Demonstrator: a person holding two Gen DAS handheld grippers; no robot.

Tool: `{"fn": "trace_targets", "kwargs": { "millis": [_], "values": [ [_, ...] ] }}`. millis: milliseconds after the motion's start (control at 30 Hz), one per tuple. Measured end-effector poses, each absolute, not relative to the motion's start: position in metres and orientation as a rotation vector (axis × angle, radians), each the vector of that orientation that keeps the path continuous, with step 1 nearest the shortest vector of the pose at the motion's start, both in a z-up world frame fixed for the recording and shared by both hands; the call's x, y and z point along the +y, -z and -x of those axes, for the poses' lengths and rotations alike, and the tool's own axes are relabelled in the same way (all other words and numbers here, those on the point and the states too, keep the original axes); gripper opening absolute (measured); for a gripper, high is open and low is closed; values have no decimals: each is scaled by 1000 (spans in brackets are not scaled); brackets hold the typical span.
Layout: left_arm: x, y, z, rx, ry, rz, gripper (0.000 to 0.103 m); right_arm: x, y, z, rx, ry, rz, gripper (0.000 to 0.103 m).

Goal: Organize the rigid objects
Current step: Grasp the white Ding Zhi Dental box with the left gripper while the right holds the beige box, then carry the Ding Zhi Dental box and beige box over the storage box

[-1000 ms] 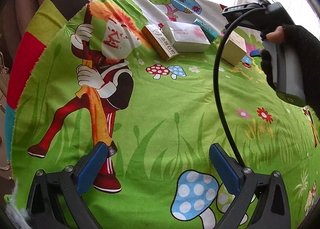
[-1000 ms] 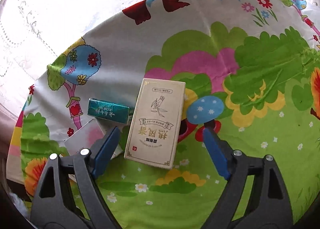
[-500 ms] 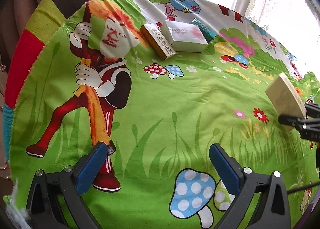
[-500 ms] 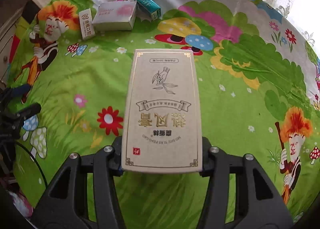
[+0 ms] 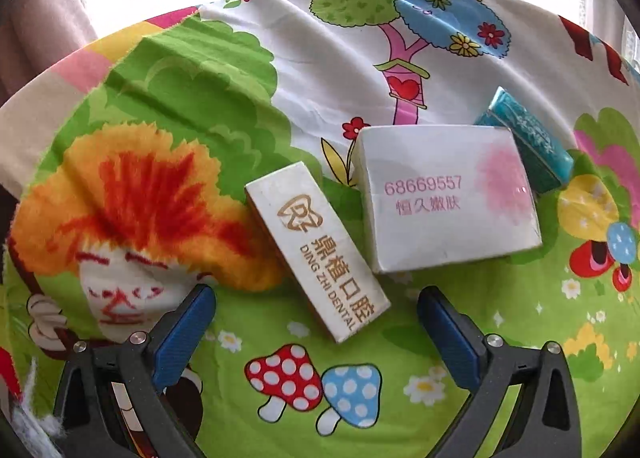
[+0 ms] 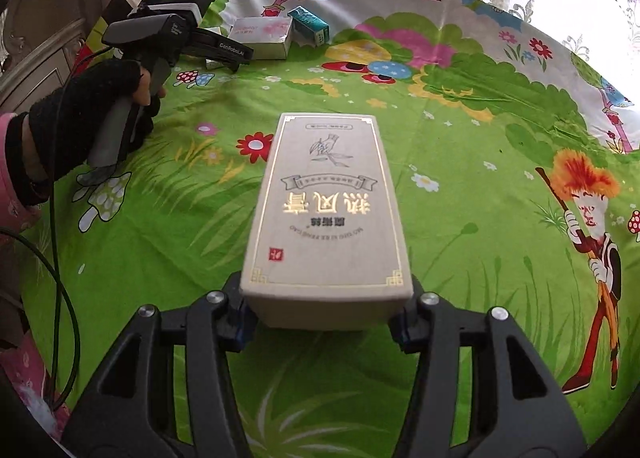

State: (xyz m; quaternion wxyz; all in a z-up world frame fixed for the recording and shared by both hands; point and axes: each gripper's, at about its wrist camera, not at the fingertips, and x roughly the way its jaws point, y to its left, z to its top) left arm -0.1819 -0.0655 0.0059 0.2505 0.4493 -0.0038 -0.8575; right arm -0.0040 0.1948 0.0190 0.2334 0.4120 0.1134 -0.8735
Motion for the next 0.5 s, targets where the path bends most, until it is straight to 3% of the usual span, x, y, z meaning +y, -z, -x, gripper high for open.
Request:
{"fn": "trace_targets", "kwargs": {
  "millis": [133,167,200,300,500],
  "values": [
    [-65,-6,197,-35,2323,-1217,100,195,-19,3,311,2400,-1131,56],
    [-64,-7,191,-13,2382,-1237,76,195,-19,2,307,2400,-1130,56],
    [-62,-9,182,16,2451,-1277,34,196,-19,2,298,2398,-1130,56],
    [-53,-20,125,105,2638,-1386,32,197,-19,1,283,2395,-1130,56],
    [-28,-20,-15,-46,2902,-1646,32,197,-18,1,290,2397,-1130,57]
  ]
}}
